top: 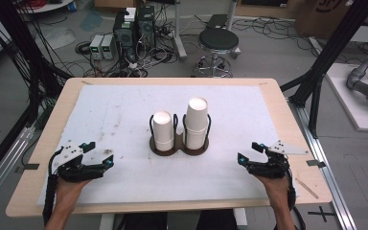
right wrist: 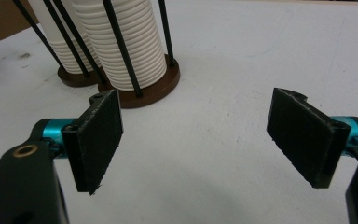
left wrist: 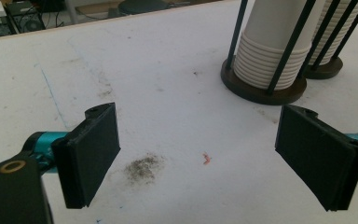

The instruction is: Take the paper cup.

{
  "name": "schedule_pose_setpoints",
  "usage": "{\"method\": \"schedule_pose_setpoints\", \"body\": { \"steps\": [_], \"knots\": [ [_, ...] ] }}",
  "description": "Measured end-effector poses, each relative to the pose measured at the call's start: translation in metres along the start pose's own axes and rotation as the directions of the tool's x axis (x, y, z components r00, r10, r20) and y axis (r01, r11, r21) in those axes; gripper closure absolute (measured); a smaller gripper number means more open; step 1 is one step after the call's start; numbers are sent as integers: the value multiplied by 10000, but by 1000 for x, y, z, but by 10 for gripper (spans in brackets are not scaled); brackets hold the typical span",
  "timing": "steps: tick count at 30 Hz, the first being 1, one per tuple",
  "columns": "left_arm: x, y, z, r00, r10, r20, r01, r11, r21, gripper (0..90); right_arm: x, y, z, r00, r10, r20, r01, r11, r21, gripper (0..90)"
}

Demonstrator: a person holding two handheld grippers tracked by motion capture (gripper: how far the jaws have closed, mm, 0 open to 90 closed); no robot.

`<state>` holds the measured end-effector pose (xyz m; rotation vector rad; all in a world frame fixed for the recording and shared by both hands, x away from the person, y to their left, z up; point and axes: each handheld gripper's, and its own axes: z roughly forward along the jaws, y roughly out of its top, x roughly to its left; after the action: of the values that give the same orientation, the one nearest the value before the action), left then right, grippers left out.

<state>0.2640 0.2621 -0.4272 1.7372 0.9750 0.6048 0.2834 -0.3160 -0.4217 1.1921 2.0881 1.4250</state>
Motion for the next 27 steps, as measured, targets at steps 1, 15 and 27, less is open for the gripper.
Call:
{"method": "schedule_pose_setpoints", "body": {
  "steps": [1,15,27],
  "knots": [
    [0,0,0,10000,25,-14,-25,10000,13,135,0,0,0,10000,19,-85,-19,10000,26,188],
    [3,0,3,10000,18,54,-18,10000,35,135,1,-2,3,9998,6,-194,0,9996,278,188],
    [2,0,8,9992,286,274,-291,9994,167,135,-3,12,-10,9992,-135,-382,134,9999,-8,188]
  ]
}}
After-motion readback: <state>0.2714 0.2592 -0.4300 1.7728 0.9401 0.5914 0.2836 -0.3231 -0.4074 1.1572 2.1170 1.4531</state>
